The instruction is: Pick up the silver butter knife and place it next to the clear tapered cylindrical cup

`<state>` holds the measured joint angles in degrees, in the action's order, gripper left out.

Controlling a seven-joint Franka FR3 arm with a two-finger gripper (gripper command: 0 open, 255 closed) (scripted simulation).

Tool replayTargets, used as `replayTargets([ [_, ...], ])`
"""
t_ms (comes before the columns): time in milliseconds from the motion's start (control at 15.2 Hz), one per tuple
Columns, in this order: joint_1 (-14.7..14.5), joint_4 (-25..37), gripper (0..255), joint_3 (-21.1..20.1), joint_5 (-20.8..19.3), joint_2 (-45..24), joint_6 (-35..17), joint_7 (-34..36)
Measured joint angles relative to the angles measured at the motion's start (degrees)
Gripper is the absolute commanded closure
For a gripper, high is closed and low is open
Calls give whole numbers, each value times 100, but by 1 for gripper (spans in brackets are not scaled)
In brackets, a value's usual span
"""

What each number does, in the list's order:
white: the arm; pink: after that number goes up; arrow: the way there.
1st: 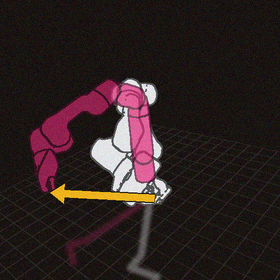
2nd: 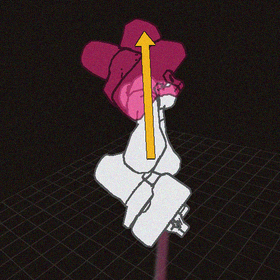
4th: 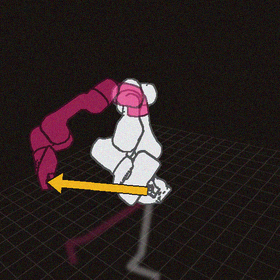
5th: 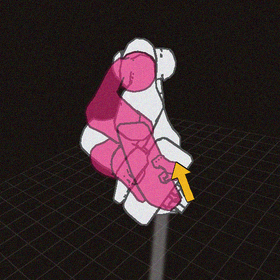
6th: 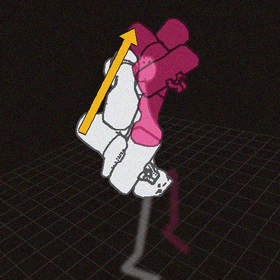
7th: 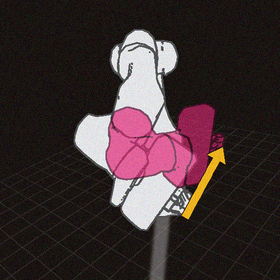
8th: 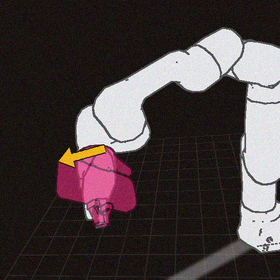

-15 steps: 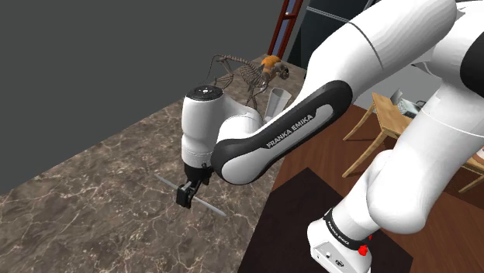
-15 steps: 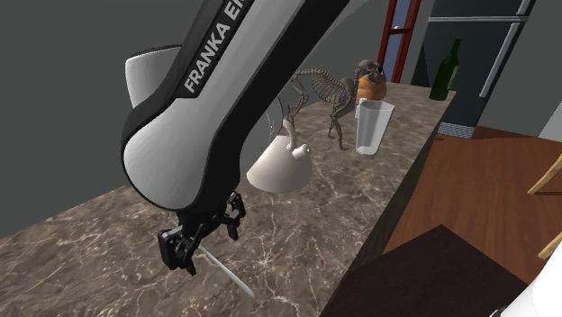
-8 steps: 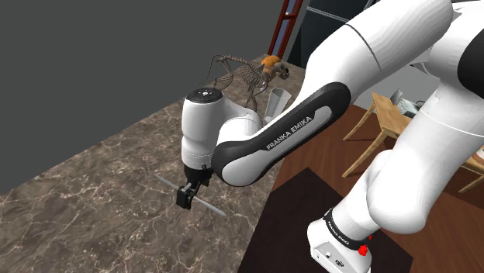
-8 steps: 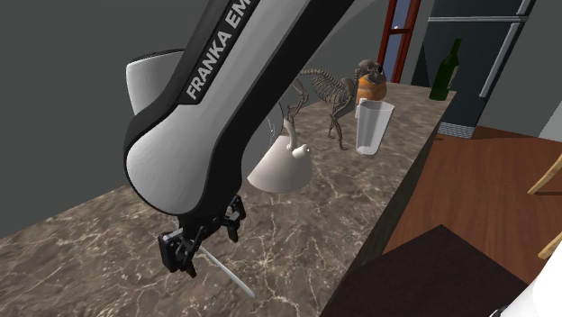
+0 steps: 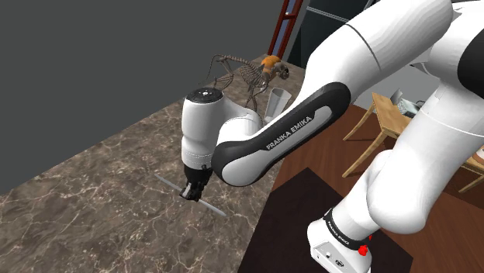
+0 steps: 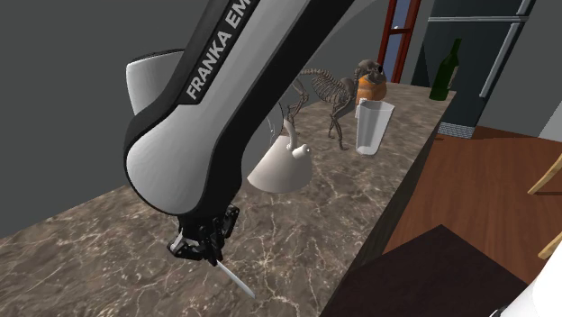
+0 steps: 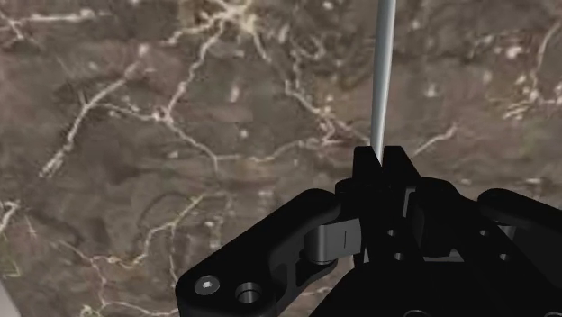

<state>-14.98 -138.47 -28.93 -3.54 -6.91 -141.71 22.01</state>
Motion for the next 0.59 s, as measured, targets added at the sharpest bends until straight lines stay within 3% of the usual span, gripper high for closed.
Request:
replayTargets([
  [594, 32, 77, 255, -70, 338, 436, 451, -225],
])
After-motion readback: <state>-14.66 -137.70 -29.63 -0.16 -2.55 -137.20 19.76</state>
